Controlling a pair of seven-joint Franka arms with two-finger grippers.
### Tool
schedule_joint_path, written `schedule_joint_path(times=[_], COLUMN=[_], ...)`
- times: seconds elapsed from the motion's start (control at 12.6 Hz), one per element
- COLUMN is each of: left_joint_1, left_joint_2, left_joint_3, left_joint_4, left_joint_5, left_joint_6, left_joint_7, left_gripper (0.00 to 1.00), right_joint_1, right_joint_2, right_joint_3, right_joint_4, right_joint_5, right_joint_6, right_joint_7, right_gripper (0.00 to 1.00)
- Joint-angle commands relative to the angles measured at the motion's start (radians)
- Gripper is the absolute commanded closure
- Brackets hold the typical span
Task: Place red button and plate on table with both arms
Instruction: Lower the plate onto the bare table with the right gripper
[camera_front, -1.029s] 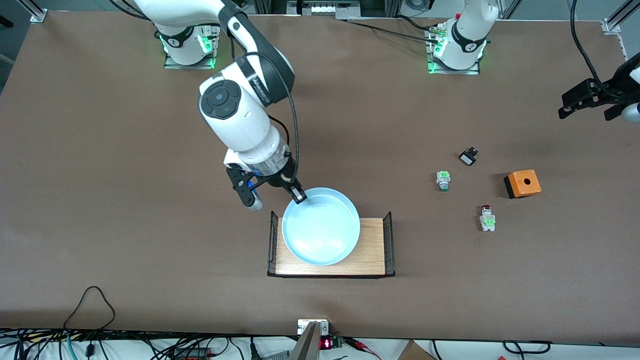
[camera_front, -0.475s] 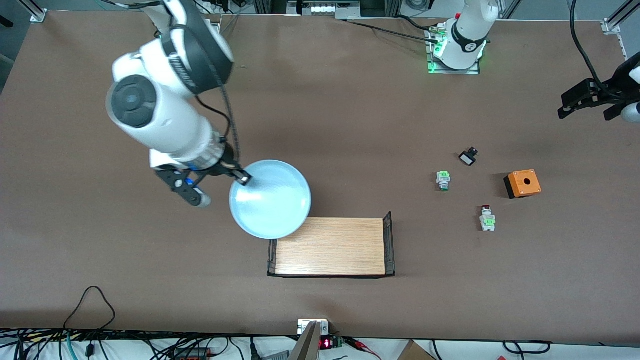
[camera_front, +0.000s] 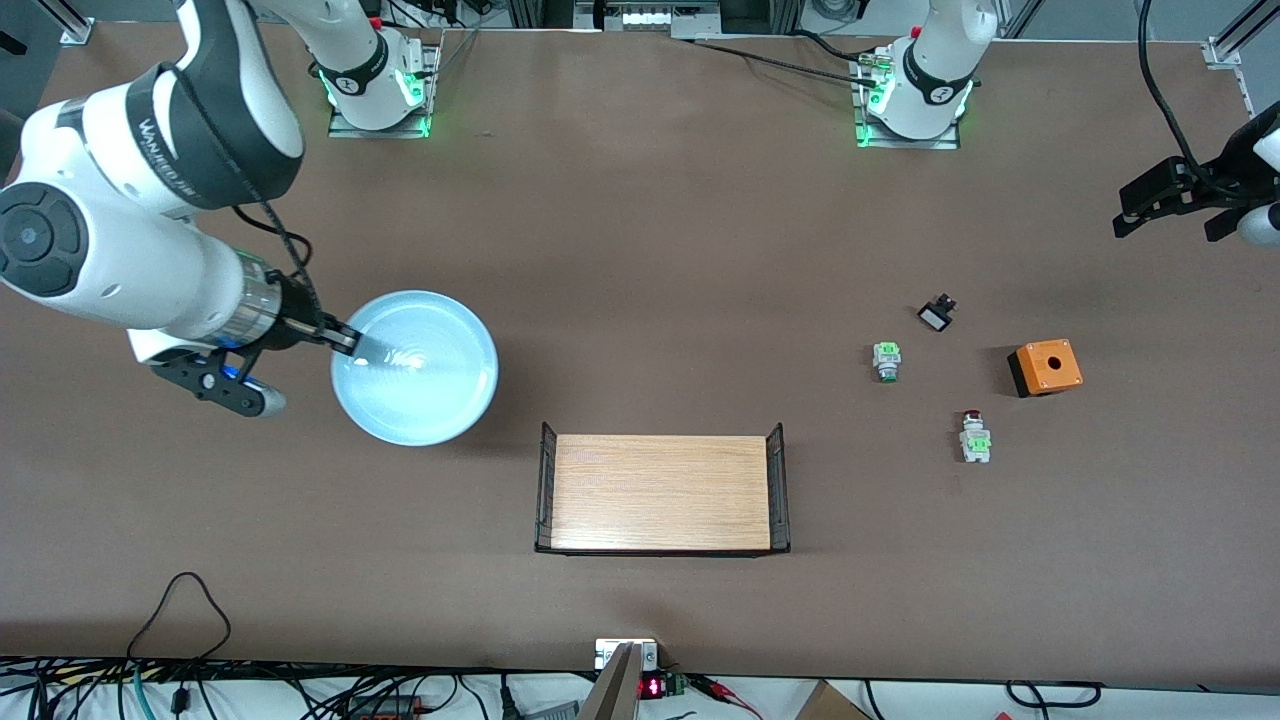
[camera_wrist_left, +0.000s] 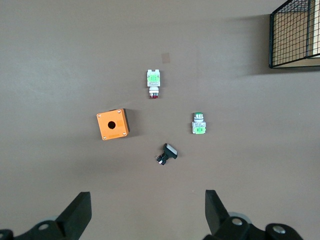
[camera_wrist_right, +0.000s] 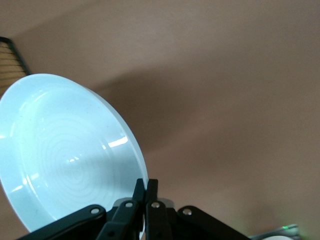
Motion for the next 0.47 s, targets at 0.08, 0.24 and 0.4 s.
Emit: schedule_joint_path(times=[0.08, 0.24, 0.4], left_joint_1=[0.004, 0.003, 0.003], left_joint_2=[-0.011, -0.011, -0.011], left_joint_3=[-0.008, -0.008, -0.006], left_joint_4=[0.008, 0.008, 0.025], left_joint_5=[0.019, 0.019, 0.019], left_joint_6=[-0.02, -0.02, -0.023], left_joint_7=[-0.01, -0.01, -0.012], left_gripper=[0.0, 0.0, 0.0], right_joint_1=[-0.109, -0.169, -0.214], right_joint_2=[-0.108, -0.123, -0.152], right_joint_3=[0.016, 0.016, 0.016], right_joint_4=[-0.219, -0.303, -0.423], right_joint_5=[-0.05, -0.053, -0.066], right_joint_6=[0.032, 0.098, 0.211], right_joint_7=[-0.208, -0.302, -0.391], right_gripper=[1.0, 1.0, 1.0])
